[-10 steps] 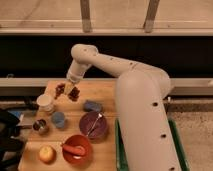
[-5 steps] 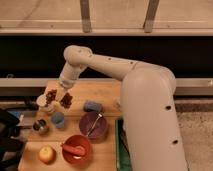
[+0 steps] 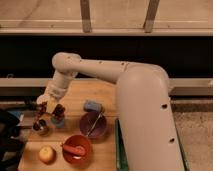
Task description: Place grapes in plastic cup
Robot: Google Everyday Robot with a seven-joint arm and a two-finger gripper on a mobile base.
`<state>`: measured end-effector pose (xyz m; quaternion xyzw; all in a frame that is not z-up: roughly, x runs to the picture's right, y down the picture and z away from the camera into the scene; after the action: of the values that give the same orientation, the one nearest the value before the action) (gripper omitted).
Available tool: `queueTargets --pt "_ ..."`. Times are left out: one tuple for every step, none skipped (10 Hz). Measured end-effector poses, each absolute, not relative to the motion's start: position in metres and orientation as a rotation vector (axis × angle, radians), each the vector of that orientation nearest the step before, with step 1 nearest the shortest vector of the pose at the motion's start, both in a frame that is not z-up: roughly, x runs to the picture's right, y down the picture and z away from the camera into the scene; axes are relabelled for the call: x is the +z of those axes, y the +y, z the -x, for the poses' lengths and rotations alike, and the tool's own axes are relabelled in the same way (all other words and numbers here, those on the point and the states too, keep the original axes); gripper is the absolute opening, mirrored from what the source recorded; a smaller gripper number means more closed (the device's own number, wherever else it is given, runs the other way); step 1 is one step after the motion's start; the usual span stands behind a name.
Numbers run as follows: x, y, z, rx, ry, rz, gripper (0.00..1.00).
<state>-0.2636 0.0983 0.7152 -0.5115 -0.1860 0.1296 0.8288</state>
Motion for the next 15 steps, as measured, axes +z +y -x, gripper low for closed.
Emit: queueTargets --pt "0.713 0.103 0.265 0.284 -0.389 1.093 0.00" --pt "0.714 0.102 0.263 0.287 -0.387 1.093 0.00" --pt "0.714 0.103 0.264 0.285 -0.387 1.094 0.00" --pt "0.714 0.103 0.265 0.284 -0.388 1.094 0.00" --pt "0.714 0.103 0.264 0.285 -0.388 1.094 0.00" --pt "0.714 0.102 0.263 0.288 -0.387 1.093 0.00" --pt "0.714 0.103 0.263 0.287 -0.388 1.093 0.00" --pt "0.714 0.103 0.265 0.285 -0.388 1.093 0.00" --pt "0.714 0.103 0.265 0.285 -0.389 1.093 0.00" --pt "0.714 0.103 0.264 0.288 -0.389 1.092 0.00" --pt "0.716 0.104 0.264 0.289 -0.390 1.088 0.01" --pt "0.719 0.105 0.264 0.291 -0.385 1.085 0.07" --pt "0.724 0.106 0.263 0.295 -0.376 1.084 0.18" --pt "0.729 0.107 0.261 0.295 -0.363 1.087 0.27" --pt "0.734 0.109 0.260 0.295 -0.351 1.092 0.35"
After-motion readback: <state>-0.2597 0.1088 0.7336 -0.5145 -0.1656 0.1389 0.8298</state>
